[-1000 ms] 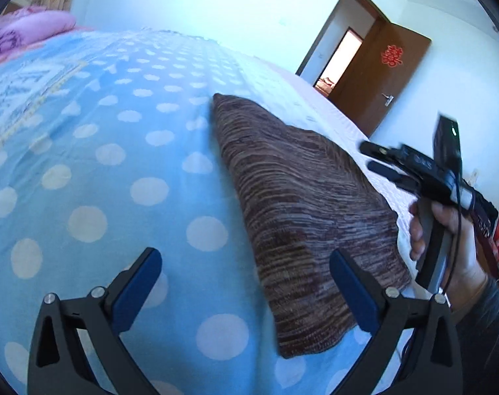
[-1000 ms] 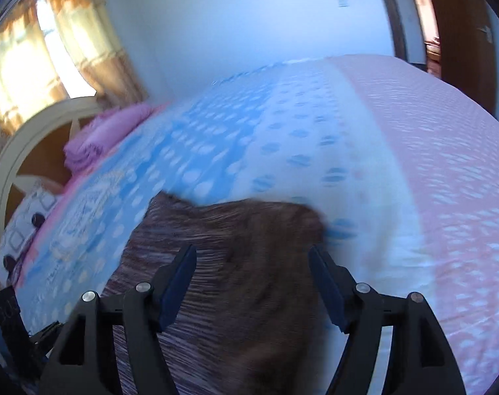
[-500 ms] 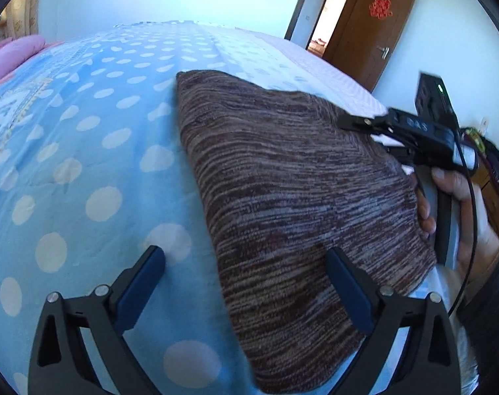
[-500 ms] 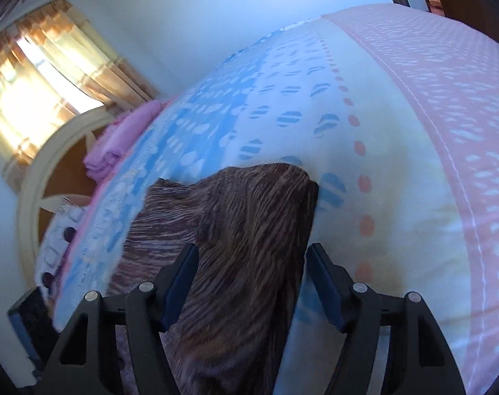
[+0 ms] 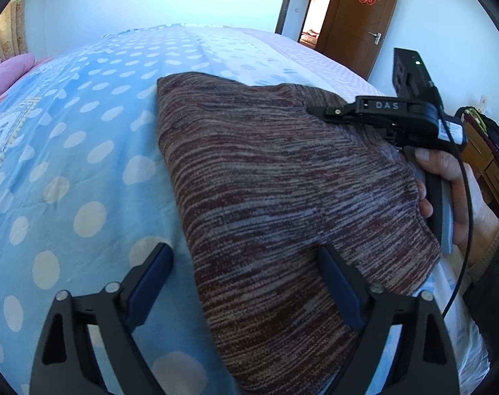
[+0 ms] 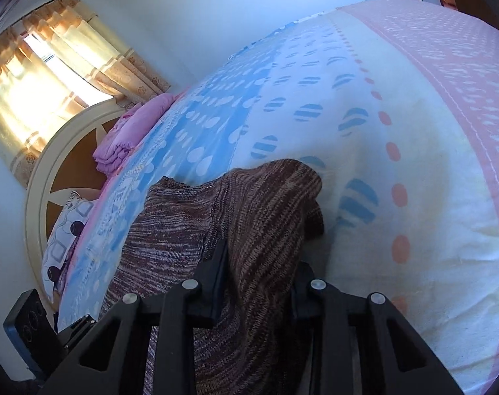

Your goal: Fold small clothes

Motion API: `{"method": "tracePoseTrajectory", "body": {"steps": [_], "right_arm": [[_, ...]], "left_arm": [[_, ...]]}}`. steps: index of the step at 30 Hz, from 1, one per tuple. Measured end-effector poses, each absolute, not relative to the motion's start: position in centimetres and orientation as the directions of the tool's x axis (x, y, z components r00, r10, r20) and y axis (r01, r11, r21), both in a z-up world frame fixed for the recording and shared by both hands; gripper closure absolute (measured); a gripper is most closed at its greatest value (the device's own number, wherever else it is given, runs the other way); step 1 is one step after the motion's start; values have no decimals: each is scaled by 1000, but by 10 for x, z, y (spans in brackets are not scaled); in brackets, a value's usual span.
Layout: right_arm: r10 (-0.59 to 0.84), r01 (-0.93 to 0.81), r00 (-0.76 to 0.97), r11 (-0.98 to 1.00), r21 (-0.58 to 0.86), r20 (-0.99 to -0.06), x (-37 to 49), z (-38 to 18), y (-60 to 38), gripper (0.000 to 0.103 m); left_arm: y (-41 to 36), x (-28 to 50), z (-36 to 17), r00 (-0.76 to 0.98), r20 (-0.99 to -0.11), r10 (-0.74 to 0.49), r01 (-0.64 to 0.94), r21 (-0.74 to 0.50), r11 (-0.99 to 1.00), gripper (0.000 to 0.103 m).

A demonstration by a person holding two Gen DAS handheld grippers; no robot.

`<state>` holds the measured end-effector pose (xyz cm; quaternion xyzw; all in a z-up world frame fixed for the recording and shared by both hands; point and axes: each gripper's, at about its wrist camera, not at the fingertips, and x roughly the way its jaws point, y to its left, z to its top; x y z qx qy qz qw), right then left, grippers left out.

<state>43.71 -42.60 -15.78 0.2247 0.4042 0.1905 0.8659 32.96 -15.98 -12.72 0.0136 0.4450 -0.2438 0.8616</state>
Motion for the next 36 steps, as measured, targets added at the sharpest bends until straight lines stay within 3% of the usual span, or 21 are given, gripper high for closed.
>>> {"method": "tracePoseTrajectory", "body": {"steps": [9,13,14,19,25,36], "right_arm": [[488,-142,606,843,519,-628,436,-158,-422,73],[469,-131,609,855,503,-639,435,-156,-419,74],[454,-126,615,864,487,-645,433,-154,-417,77],[376,-122,659,908,401,-651,421,-139,-403,80],[373,-137,704,906,400,-605,400,-114,-396,80],[395,-190,715,904,384,-577,354,-87,-352,81]], "left_arm": [[-155,327,-123,473,-753,-457,450,-239,860,37],[-152,328,-119,474,-744,-471,446,-259,857,74],[-153,327,-117,473,-747,-467,449,-252,857,76],[-160,324,-108,498,-764,-411,458,-171,872,81],[-160,310,-80,558,-743,-370,468,-88,880,83],[-122,271,-58,574,-748,-332,448,-52,892,83]]}}
